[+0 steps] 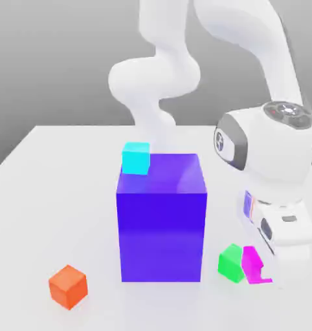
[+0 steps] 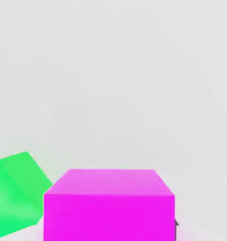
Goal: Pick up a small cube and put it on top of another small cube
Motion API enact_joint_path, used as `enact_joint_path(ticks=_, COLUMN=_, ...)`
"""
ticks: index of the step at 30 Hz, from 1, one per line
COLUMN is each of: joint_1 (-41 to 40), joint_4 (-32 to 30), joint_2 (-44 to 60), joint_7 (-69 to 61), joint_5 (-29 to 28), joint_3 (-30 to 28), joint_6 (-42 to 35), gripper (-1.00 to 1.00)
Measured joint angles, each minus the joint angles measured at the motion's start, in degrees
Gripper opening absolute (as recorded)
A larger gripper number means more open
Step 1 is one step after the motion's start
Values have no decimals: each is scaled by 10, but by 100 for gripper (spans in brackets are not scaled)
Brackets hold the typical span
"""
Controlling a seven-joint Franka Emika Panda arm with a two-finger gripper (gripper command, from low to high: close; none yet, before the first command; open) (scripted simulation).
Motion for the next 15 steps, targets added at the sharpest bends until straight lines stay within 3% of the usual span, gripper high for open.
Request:
enact_joint_path(ticks=6, joint_1=6, joint_4=-97, joint_2=-105, joint_7=-38, joint_5=-46, joint_3=5, joint_6=3, gripper=-100)
enact_joint_path(ticks=12, joint_1=5, joint_4=-103, joint_2=-9, joint_7=-53, joint_5=-35, joint_3=10, joint_6=107, gripper=-100)
enact_joint_path(ticks=13, joint_1=4, joint_4=-102, joint_2=3, joint_7=-55, joint_5=-33, joint_3=12, joint_6=117, gripper=100)
enact_joint_path(ticks=15, joint_1=4, joint_4=-102, joint_2=3, joint_7=-55, joint_5=-33, joint_3=12, joint_6=117, gripper=100)
